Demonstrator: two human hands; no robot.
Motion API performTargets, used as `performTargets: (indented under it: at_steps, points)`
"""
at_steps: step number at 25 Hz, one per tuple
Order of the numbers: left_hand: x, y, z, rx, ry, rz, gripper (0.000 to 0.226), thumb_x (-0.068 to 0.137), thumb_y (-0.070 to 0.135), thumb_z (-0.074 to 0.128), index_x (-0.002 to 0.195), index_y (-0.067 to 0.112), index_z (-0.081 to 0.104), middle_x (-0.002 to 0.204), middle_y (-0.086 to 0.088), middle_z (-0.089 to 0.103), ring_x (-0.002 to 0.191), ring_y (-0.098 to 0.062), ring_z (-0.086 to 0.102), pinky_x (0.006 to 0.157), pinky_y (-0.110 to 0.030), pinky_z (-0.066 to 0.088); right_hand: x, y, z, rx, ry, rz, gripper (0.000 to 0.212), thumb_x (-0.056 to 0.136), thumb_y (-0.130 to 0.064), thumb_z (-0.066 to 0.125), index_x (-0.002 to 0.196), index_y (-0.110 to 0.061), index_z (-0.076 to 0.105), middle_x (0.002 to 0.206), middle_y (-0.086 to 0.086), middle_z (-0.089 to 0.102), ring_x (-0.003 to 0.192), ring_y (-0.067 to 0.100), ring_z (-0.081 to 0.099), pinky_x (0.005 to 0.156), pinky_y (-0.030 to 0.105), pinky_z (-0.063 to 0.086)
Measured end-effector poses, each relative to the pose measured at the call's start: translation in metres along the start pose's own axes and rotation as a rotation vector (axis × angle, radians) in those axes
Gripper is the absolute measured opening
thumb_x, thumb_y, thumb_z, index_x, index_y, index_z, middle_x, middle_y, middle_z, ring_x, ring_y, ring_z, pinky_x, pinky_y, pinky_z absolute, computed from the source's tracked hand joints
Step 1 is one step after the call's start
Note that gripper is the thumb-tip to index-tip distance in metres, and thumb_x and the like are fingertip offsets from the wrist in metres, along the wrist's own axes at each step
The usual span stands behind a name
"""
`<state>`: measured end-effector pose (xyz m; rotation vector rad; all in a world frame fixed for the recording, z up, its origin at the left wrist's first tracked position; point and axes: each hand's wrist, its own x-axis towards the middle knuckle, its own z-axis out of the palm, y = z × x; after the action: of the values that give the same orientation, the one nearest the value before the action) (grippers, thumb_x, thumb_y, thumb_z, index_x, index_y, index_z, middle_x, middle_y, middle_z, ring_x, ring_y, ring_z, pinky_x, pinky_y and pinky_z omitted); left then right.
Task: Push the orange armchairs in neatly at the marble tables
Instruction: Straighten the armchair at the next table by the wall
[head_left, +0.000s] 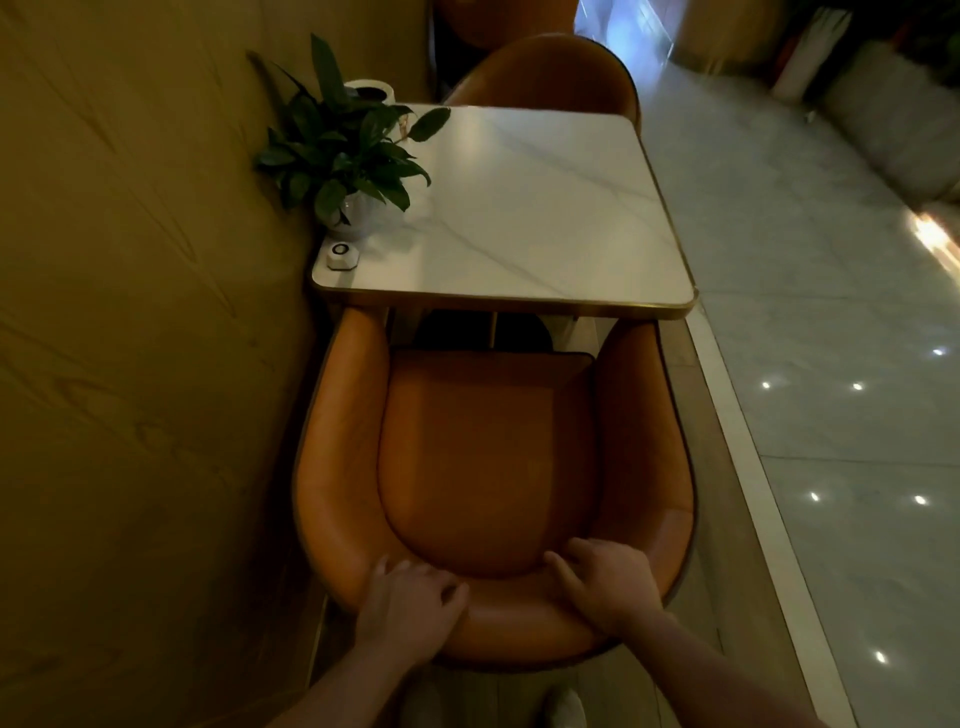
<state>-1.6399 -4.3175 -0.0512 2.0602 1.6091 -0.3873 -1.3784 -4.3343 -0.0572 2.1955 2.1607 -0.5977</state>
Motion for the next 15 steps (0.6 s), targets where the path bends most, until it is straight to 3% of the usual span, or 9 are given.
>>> performTargets:
  at_steps: [3, 5, 8, 11, 15]
  points:
    - [0.005, 0.002, -0.001, 0.016, 0.032, -0.007, 0.082, 0.073, 0.067, 0.002, 0.118, 0.037, 0.064, 0.124, 0.014, 0.064, 0.119, -0.010, 0.052, 0.111, -0.042, 0.021, 0.015, 0.017, -0.005, 0.012, -0.035, 0.058, 0.067, 0.085, -0.082, 0.021, 0.079, -0.029, 0.062, 0.070, -0.010, 0.060, 0.064, 0.005, 0.057, 0.059, 0.024, 0.047]
    - [0.006, -0.002, -0.001, 0.046, 0.014, -0.024, 0.081, 0.072, 0.069, 0.003, 0.118, 0.040, 0.063, 0.124, 0.015, 0.063, 0.118, -0.010, 0.051, 0.106, -0.042, 0.024, 0.009, 0.015, -0.001, 0.024, -0.025, 0.075, 0.069, 0.084, -0.082, 0.020, 0.078, -0.028, 0.063, 0.068, -0.009, 0.060, 0.064, 0.006, 0.058, 0.058, 0.024, 0.046]
    - [0.009, -0.003, 0.004, 0.049, 0.025, -0.028, 0.066, 0.078, 0.069, 0.016, 0.111, 0.043, 0.067, 0.116, 0.013, 0.067, 0.112, -0.015, 0.056, 0.098, -0.045, 0.029, 0.008, 0.012, -0.003, 0.032, -0.091, 0.117, 0.056, 0.092, -0.071, 0.030, 0.081, -0.027, 0.063, 0.073, -0.009, 0.061, 0.068, 0.006, 0.058, 0.063, 0.026, 0.049]
    - [0.020, -0.003, -0.011, 0.049, -0.120, -0.059, 0.050, 0.088, 0.065, 0.031, 0.118, 0.042, 0.064, 0.124, 0.013, 0.061, 0.120, -0.017, 0.048, 0.097, -0.045, 0.026, 0.018, 0.003, -0.007, 0.042, -0.237, 0.139, 0.036, 0.097, -0.059, 0.041, 0.091, -0.031, 0.063, 0.084, -0.011, 0.062, 0.078, 0.007, 0.060, 0.072, 0.028, 0.053]
    - [0.037, 0.000, -0.023, 0.029, -0.198, -0.094, 0.044, 0.097, 0.055, 0.033, 0.118, 0.036, 0.065, 0.126, 0.009, 0.062, 0.121, -0.018, 0.047, 0.094, -0.043, 0.027, 0.022, -0.007, -0.003, 0.036, -0.294, 0.157, 0.033, 0.098, -0.054, 0.043, 0.099, -0.029, 0.063, 0.092, -0.007, 0.064, 0.085, 0.013, 0.062, 0.076, 0.033, 0.054]
